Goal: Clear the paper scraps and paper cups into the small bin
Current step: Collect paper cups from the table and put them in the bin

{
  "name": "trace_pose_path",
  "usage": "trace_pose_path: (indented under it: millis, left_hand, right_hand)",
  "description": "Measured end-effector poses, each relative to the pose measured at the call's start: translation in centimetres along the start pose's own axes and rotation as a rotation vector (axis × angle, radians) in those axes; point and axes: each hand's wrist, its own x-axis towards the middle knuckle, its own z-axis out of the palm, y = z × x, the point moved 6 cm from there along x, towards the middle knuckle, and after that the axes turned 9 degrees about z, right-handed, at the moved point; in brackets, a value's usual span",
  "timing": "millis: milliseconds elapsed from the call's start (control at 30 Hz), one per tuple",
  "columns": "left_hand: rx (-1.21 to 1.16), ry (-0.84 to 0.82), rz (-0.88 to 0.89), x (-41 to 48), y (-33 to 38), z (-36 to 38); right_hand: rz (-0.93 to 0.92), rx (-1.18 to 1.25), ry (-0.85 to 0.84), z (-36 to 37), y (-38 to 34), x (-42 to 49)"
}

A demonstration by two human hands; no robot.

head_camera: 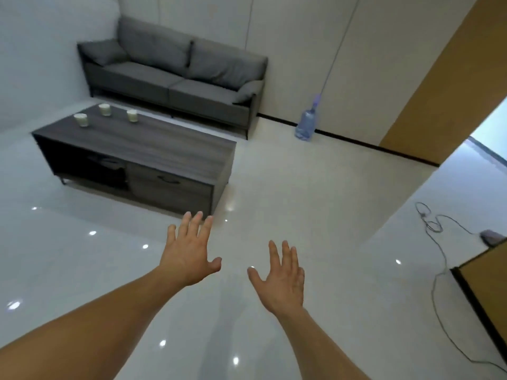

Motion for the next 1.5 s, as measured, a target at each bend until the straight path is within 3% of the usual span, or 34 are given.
trace_pose_path:
  millis: [233,767,1067,1500]
  left_hand:
    - [0.0,0.034,-0.222,0.1,-16.3,-2.3]
    - [0.052,0.044,-0.591,12.1,-41.2,-4.9]
    - [0.012,0.04,-0.642,19.3,-53.1,-4.3]
    - [-0.033,0.062,-0.59,28.5,-78.4,-8.0]
  right_hand:
    - [-0.207,-0.054,-0.076,3.9,-16.4,5.0]
    - [-0.612,0.002,-0.19,9.8,-47.7,22.9]
    - [-0.663,-0.037,-0.226,12.8,-60.5,30.7]
    - [-0.613,-0.053,-0.253,19.4,-83.8,38.5]
